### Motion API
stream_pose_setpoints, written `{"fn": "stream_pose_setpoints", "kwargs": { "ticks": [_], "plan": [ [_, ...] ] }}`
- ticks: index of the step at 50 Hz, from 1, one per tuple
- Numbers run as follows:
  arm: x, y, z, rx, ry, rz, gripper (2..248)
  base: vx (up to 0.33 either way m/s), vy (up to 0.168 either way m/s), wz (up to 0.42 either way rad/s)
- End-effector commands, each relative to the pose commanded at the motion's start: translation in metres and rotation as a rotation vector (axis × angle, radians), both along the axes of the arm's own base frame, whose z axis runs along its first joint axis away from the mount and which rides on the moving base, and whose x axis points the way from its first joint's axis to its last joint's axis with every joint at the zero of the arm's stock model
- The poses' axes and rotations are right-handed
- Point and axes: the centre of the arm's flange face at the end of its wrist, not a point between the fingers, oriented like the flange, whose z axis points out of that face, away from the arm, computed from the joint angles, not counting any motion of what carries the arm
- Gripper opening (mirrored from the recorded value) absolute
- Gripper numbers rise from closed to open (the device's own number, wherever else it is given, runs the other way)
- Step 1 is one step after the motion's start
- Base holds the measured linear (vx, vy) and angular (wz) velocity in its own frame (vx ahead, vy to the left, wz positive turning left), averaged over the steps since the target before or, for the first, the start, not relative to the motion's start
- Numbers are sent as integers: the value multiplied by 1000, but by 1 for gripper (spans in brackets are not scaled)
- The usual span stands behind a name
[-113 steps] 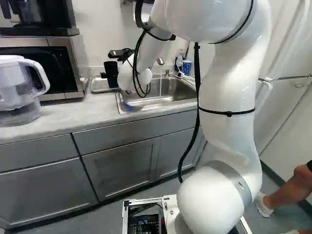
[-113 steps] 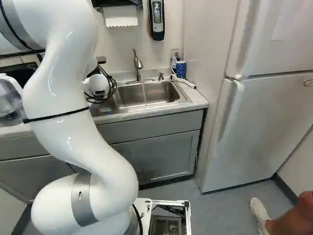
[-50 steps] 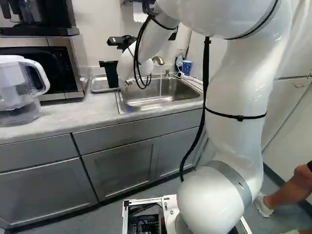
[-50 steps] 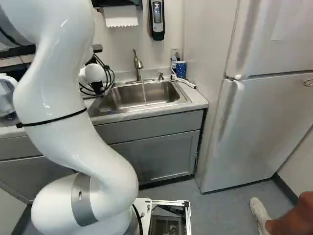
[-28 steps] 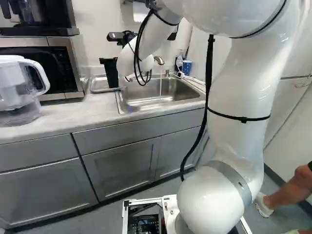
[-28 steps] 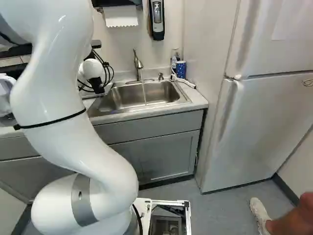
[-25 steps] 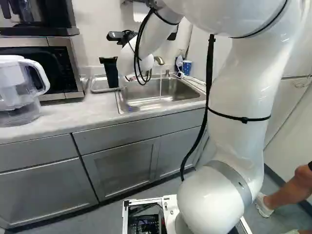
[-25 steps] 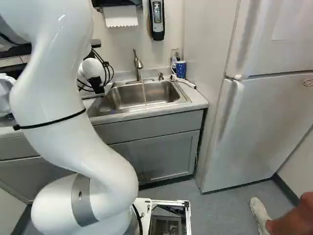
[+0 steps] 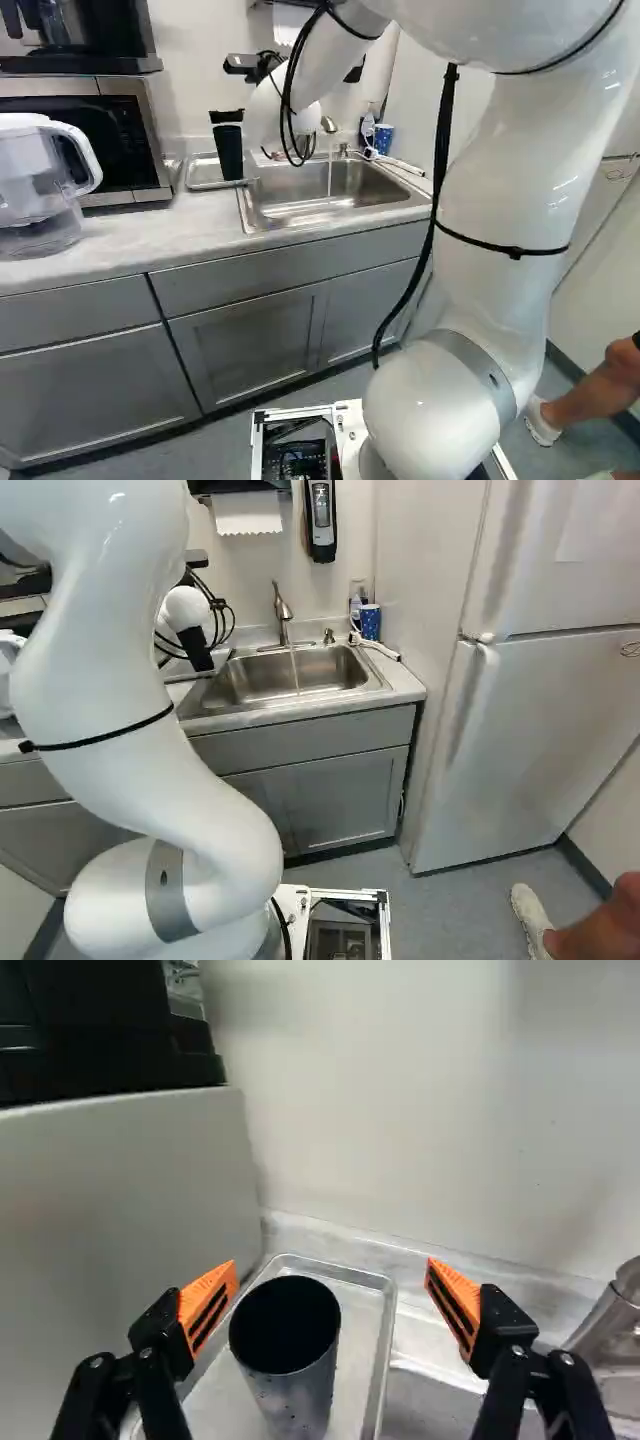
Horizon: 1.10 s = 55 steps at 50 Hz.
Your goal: Rinse the cup and place it in the tray
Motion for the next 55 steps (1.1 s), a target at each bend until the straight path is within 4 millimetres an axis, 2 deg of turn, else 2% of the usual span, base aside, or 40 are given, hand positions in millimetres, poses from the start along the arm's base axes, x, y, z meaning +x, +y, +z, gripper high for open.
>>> {"fn": "stream_pose_setpoints", "kwargs": {
  "ticks": [26, 55],
  "plan": [
    [1, -27, 28, 10, -35, -48, 247, 0, 0, 0],
    [17, -69, 60, 28, -92, -125, 247, 0, 0, 0]
  ]
}}
